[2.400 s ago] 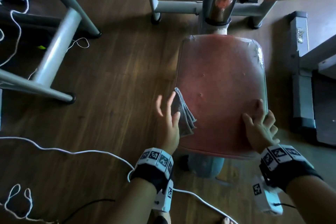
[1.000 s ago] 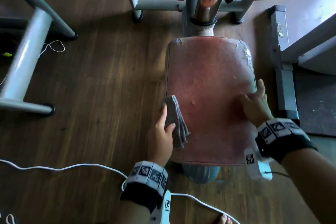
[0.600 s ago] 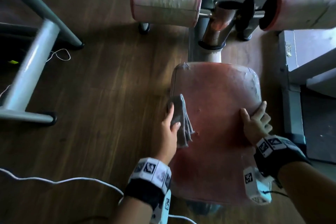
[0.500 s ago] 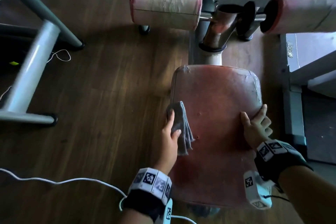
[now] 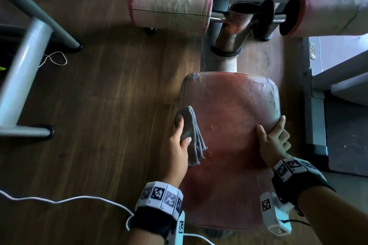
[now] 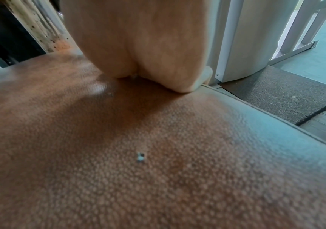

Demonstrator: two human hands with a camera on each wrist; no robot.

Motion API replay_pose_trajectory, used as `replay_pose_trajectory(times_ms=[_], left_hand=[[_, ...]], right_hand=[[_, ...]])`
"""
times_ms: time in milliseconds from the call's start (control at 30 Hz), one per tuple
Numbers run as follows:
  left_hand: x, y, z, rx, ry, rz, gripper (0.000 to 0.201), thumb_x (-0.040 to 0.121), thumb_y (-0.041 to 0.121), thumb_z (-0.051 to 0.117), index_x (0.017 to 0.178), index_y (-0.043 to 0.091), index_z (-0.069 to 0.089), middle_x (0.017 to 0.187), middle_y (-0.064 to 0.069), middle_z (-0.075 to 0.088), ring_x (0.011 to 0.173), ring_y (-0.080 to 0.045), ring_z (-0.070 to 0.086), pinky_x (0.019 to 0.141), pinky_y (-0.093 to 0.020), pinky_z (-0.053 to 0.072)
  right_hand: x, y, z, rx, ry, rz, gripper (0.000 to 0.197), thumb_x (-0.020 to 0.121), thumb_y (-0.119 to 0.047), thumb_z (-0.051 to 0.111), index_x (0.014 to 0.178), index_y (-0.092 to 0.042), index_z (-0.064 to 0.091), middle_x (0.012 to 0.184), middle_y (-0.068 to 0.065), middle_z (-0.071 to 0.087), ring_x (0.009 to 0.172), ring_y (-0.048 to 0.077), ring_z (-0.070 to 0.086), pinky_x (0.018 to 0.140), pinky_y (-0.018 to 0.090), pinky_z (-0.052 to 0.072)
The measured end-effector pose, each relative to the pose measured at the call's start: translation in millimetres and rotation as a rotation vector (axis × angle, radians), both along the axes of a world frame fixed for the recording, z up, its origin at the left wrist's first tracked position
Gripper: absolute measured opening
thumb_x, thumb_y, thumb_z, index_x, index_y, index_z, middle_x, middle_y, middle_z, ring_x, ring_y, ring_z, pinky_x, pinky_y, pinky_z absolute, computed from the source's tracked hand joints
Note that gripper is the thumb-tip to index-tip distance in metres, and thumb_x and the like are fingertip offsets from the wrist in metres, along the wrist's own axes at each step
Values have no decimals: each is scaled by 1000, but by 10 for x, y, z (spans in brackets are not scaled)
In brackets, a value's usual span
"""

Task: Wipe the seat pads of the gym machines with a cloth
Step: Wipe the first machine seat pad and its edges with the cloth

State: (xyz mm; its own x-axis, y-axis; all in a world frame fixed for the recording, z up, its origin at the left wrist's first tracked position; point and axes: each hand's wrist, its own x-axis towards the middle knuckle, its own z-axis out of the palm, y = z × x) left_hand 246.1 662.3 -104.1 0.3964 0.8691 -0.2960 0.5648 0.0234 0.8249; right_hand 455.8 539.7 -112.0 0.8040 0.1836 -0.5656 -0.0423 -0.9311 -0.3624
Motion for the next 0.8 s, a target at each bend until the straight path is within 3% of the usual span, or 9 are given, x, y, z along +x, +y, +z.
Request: replay_pose_trajectory(times_ms=[133,233,367,500,600,800], left_hand=[[150,222,-43,35,1,-41,66,88,-3,62,147,11,37,144,1,40,126,-2,35,93,11,13],[126,200,-8,71,11,-60,65,90,2,62,148,15,36,143,8,34,128,1,31,98,8,11],[-68,66,-67,115,100,-94,70,89,17,67,149,27,33,153,1,34,141,-8,30,118,-23,20],[184,263,-33,103,75,-87,71,85,8,69,148,16,36,152,-6,37,138,-9,31,111,-7,11],[530,675,-61,74,71,-94,70,87,6,67,149,14,34,150,-10,39,137,-20,39,110,-16,17],[742,925,-40,-3,58,-110,70,90,7,63,151,20,30,149,-7,42,133,-20,44,104,-15,23]], right_hand=[[-11,14,36,7,0,5,77,94,-57,37,149,-37,-14,156,5,9,139,35,18,111,58,14],[-6,16,49,-6,7,12,77,94,-58,36,149,-37,-15,156,4,9,139,34,19,111,58,15],[19,25,30,-8,15,19,78,93,-59,35,148,-39,-16,155,3,9,139,34,19,110,59,15],[14,2,4,-6,16,6,78,93,-59,37,148,-41,-16,155,2,10,139,35,19,110,60,14],[21,11,21,-9,12,0,78,93,-58,38,148,-41,-16,154,3,11,139,35,19,110,59,14],[8,17,28,-9,23,-8,79,93,-57,39,148,-41,-16,154,3,11,138,35,19,109,59,15]])
